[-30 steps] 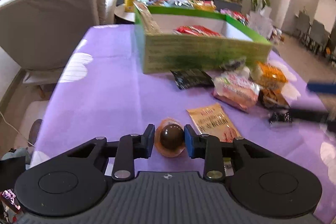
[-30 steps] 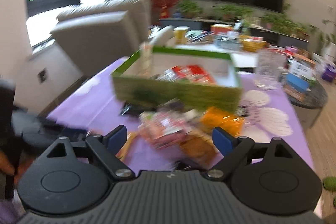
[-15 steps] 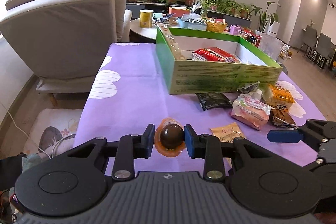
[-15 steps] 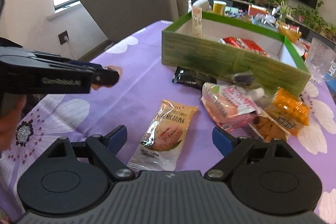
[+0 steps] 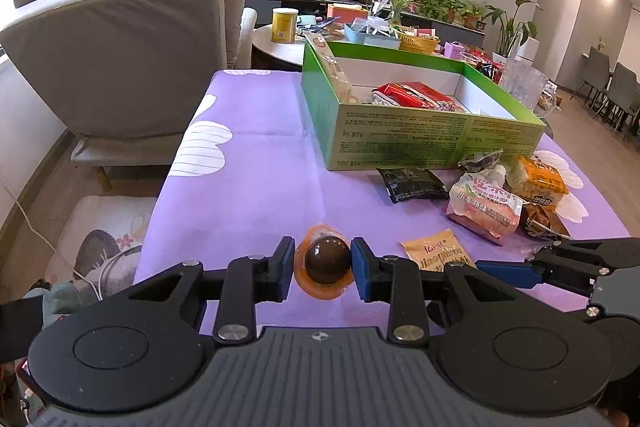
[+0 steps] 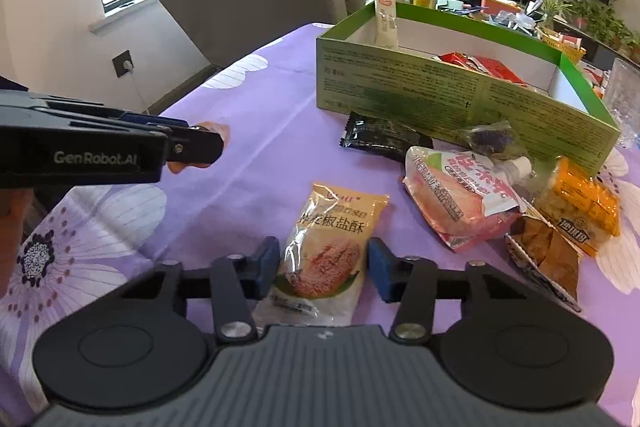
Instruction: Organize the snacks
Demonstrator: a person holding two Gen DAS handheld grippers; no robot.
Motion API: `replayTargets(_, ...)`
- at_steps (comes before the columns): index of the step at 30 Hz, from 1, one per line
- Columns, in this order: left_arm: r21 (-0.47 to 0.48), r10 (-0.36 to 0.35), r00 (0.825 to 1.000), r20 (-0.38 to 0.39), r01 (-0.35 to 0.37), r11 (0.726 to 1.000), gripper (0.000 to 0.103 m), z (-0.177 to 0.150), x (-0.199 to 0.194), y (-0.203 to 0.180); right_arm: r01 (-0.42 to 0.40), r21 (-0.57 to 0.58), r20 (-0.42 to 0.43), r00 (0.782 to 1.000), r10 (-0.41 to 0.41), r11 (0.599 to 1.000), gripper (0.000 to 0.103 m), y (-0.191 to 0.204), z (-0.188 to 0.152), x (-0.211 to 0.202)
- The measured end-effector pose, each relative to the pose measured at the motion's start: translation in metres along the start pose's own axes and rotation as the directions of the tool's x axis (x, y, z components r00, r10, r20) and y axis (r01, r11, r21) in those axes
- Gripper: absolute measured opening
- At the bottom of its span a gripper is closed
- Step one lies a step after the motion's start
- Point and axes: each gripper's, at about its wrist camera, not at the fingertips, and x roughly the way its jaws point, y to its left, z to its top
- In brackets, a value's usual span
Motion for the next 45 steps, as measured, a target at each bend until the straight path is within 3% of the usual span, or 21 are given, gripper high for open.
replayTargets(10,-0.011,-0.017,1.0,0.006,0.017,1.0,0.028,0.005,0.001,-0.005,-0.031,0.066,0.065,0.998,0.027,0.997,0.045,-0.024,0.008,-0.026)
replayTargets(11,-0.011,-0.02,1.0,0.007,0.02,1.0,0.028,0.006,0.001,-0.006,-0.036,0.068,0.077,0.997,0.03,0.997,0.037,-0.025,0.009,-0.03)
replayTargets(12,-0.01,-0.021,1.0,0.009,0.021,1.0,0.028,0.007,0.001,-0.008,-0.034,0.068,0.092,0.995,0.028,0.997,0.015,-0.026,0.011,-0.034)
replayTargets(13,-0.009,-0.022,1.0,0.012,0.022,1.0,0.028,0.008,0.001,-0.009,-0.04,0.071,0.097,0.995,0.033,0.997,0.012,-0.027,0.013,-0.037)
replayTargets(17,-0.007,-0.019,1.0,0.014,0.019,1.0,0.028,0.011,0.003,-0.01,-0.054,0.082,0.144,0.989,0.042,0.995,0.012,-0.035,0.019,-0.045)
replayTargets(19,-0.013,-0.014,1.0,0.012,0.014,1.0,0.028,0.01,0.004,-0.008,-0.048,0.077,0.11,0.993,0.039,0.996,0.015,-0.037,0.018,-0.039)
replayTargets(22,-0.026,-0.005,1.0,0.007,0.005,1.0,0.028,0.009,0.005,-0.005,-0.052,0.095,0.026,0.998,0.049,0.994,0.028,-0.042,0.012,-0.024)
replayTargets(24,-0.028,-0.001,1.0,0.003,0.001,1.0,0.029,0.009,0.006,-0.005,-0.058,0.103,-0.012,0.998,0.059,0.993,0.055,-0.041,0.006,-0.018)
replayTargets(26,-0.028,-0.001,1.0,0.0,0.001,1.0,0.029,0.009,0.008,-0.005,-0.069,0.098,-0.023,0.997,0.072,0.993,0.067,-0.035,0.003,-0.016)
replayTargets(30,-0.02,-0.007,1.0,-0.006,0.007,1.0,0.029,0.009,0.01,-0.008,-0.07,0.051,-0.044,0.996,0.072,0.996,0.067,-0.018,0.001,-0.01)
replayTargets(32,-0.016,-0.012,1.0,-0.007,0.012,1.0,0.029,0.009,0.01,-0.008,-0.029,0.017,-0.08,0.996,0.03,0.999,0.067,-0.008,-0.001,0.0)
replayTargets(34,-0.014,-0.016,1.0,-0.005,0.016,1.0,0.029,0.009,0.009,-0.009,-0.001,-0.018,-0.061,0.998,0.0,1.0,0.065,-0.005,-0.003,-0.001)
replayTargets(36,-0.016,-0.018,1.0,-0.002,0.018,1.0,0.029,0.01,0.009,-0.009,-0.029,-0.019,-0.061,0.998,0.027,0.999,0.048,-0.009,-0.004,-0.006)
replayTargets(37,-0.017,-0.02,1.0,-0.002,0.02,1.0,0.029,0.01,0.01,-0.009,-0.04,-0.013,-0.068,0.997,0.039,0.999,0.048,-0.011,-0.002,-0.007)
replayTargets(45,-0.009,-0.045,0.999,0.023,0.045,0.999,0.029,0.022,0.01,-0.016,-0.014,0.025,0.08,0.997,0.012,1.0,0.047,-0.029,0.017,-0.041)
